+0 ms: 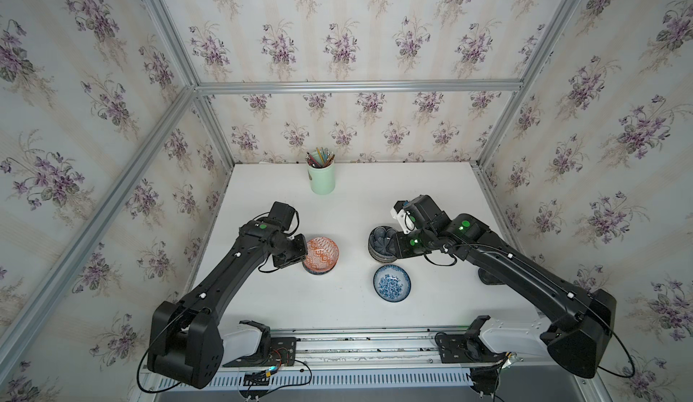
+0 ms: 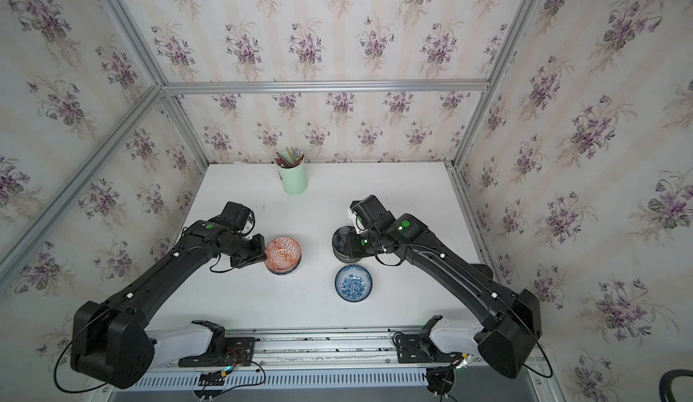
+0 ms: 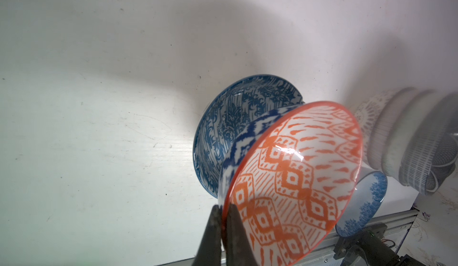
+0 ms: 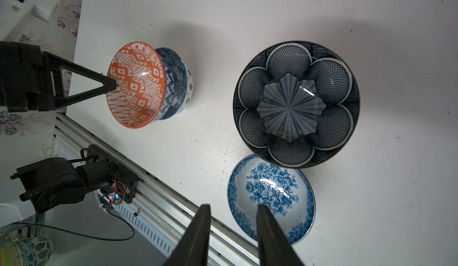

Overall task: Stack the bowls
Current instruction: Place the bowl on the bowl.

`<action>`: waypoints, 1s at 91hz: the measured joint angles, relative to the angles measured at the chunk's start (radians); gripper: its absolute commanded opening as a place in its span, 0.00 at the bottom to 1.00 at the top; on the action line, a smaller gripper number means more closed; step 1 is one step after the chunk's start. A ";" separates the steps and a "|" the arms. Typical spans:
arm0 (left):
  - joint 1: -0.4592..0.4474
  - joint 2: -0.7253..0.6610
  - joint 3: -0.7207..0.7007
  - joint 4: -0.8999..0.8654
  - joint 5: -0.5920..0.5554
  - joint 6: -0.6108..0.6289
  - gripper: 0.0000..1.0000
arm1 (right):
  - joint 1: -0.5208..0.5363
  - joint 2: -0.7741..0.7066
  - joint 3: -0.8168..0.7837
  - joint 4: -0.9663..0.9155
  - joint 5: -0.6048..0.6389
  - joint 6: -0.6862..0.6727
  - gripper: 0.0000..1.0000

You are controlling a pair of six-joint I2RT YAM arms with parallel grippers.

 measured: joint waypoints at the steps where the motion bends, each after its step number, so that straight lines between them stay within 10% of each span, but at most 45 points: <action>1: 0.002 0.002 -0.002 0.003 0.002 0.001 0.00 | 0.000 -0.002 -0.002 0.001 -0.001 0.000 0.36; 91: 0.048 0.063 -0.078 0.124 0.040 0.026 0.00 | 0.000 -0.057 -0.104 0.055 -0.035 0.025 0.37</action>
